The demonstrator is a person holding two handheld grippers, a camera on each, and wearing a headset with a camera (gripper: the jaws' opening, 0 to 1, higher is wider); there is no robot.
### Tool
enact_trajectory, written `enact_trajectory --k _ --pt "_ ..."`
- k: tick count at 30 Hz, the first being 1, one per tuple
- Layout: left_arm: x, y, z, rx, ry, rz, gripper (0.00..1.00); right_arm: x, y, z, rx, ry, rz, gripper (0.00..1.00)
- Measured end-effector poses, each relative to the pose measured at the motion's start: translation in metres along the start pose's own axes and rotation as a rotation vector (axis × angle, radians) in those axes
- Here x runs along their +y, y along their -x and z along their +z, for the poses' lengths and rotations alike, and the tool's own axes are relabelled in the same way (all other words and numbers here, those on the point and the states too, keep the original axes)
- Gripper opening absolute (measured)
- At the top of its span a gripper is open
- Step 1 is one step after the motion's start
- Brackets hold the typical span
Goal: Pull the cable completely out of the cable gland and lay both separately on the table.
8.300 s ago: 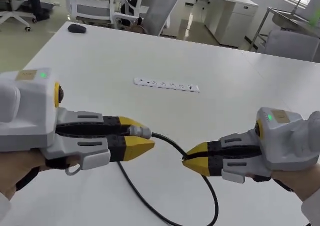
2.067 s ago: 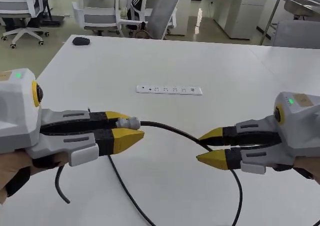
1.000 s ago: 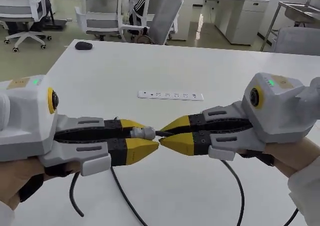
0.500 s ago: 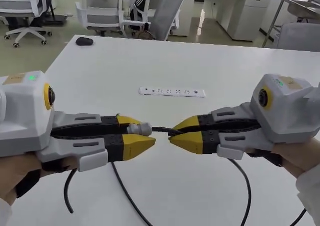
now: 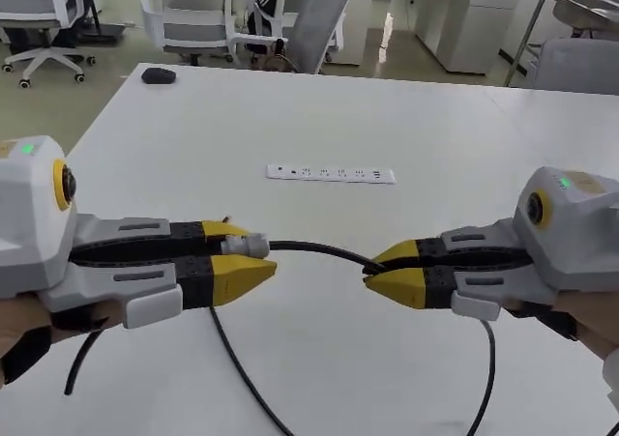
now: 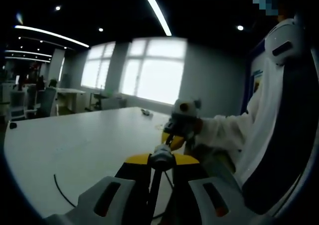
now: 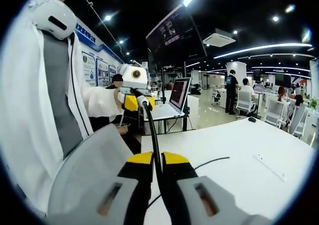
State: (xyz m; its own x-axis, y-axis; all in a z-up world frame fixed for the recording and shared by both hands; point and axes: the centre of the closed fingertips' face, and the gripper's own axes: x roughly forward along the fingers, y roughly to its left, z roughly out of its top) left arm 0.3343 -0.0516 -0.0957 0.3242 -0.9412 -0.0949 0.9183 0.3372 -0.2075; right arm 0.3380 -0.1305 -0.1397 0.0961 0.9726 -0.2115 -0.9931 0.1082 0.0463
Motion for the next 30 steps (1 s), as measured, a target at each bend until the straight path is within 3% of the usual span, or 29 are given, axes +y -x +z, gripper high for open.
enact_trajectory --k 7,21,26,30 --pt "0.004 0.004 0.001 -0.004 0.001 0.013 0.17 -0.001 0.011 -0.015 0.017 -0.041 -0.033 0.06" --pt "0.000 0.003 0.005 -0.003 -0.012 0.005 0.17 -0.001 0.010 -0.016 0.027 -0.040 -0.037 0.08" --pt "-0.003 0.001 0.009 -0.012 -0.019 -0.001 0.17 -0.004 0.005 -0.006 0.028 -0.026 -0.053 0.23" --pt "-0.004 -0.003 0.008 -0.005 -0.024 -0.004 0.17 0.000 -0.005 0.015 -0.002 0.021 -0.037 0.27"
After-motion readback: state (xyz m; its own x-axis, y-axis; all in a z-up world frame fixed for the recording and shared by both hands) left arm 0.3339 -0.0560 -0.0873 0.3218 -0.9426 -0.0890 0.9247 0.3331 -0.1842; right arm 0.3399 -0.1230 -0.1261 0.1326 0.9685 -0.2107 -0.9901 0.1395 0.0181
